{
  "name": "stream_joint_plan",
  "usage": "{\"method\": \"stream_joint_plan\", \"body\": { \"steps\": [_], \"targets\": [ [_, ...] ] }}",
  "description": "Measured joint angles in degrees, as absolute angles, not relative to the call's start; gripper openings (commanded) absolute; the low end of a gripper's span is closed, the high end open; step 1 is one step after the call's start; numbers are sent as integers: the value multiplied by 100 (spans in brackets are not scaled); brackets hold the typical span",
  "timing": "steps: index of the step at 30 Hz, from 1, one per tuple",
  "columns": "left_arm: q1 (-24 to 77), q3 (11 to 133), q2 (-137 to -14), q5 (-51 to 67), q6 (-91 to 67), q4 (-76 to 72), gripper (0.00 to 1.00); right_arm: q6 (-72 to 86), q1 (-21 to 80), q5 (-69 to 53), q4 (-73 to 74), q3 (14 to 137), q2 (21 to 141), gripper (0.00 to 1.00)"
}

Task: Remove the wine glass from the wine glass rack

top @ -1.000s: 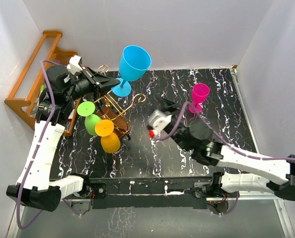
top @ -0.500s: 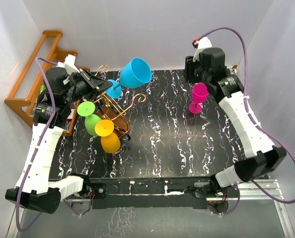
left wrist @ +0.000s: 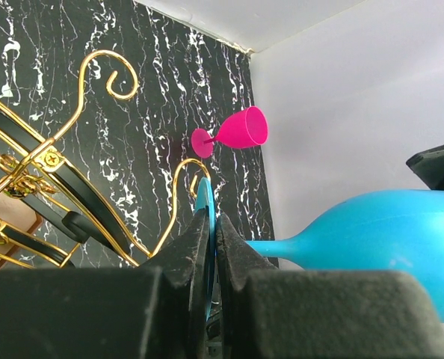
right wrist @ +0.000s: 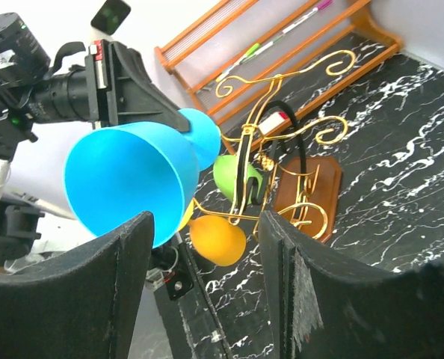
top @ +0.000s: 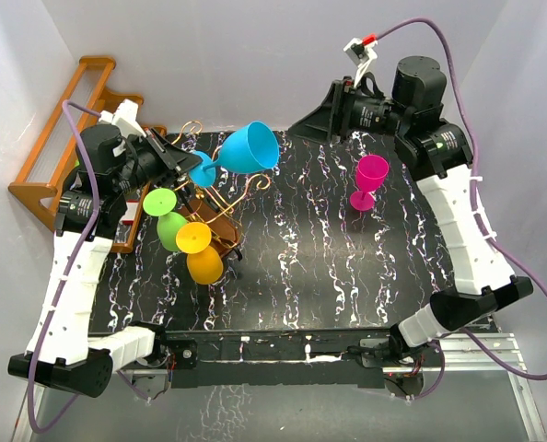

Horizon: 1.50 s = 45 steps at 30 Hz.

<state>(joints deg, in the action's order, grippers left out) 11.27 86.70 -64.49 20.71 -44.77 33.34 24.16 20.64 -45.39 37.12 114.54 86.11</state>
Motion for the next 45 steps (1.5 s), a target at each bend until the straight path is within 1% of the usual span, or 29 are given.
{"method": "stream_joint_plan", "body": {
  "steps": [8,10,11,12,13,14,15,16,17,18,20,21,27,30,34,37,40,45],
  "targets": [
    [1127,8687,-6449,2053,-4401,3400,0,2388,2576,-4552,3907,11515,8796,59],
    [1127,8705,-6451,2056,-4390,3402,0,2333,2753,-4434,4032,11620,8919,57],
    [1127,8711,-6449,2056,-4390,3404,0,2290,2858,-4331,4104,11681,8984,55],
    [1127,8718,-6449,2056,-4390,3402,0,2252,2956,-4213,4189,11743,9045,50],
    [1127,8724,-6449,2056,-4390,3404,0,2224,3044,-4080,4265,11799,9107,35],
    [1127,8726,-6449,2056,-4390,3406,0,2191,3122,-3951,4335,11856,9166,18],
    [1127,8731,-6449,2056,-4390,3409,0,2137,3190,-3826,4383,11902,9225,9],
    [1127,8733,-6449,2056,-4390,3413,8,2086,3245,-3734,4423,11933,9268,8],
    [1127,8735,-6449,2025,-4366,3444,21,2112,3293,-3632,4480,11961,9314,8],
    [1125,8735,-6449,2005,-4362,3479,29,2110,3321,-3435,4539,11966,9334,8],
    [1127,8759,-6449,1925,-4366,3548,41,2108,3328,-3120,4652,11966,9349,8],
    [1127,8772,-6449,1881,-4320,3599,44,2108,3326,-2961,4661,11966,9347,8],
    [1138,8965,-6445,1240,-4311,4086,47,1977,3179,-1404,4694,11948,9177,8],
    [1138,8991,-6403,913,-4307,4241,47,1879,2764,-541,4713,11832,8943,8],
    [1138,8991,-6285,550,-4303,4377,46,1758,1979,279,4930,11795,8884,8],
    [1138,8991,-6163,410,-4298,4407,46,1667,1645,655,5328,11867,9266,8],
    [1138,8991,-6027,333,-4292,4425,45,1632,1619,762,5690,11815,9826,8],
    [1138,8986,-5896,276,-4283,4425,45,1616,1667,947,6215,11319,10554,8]
  ]
}}
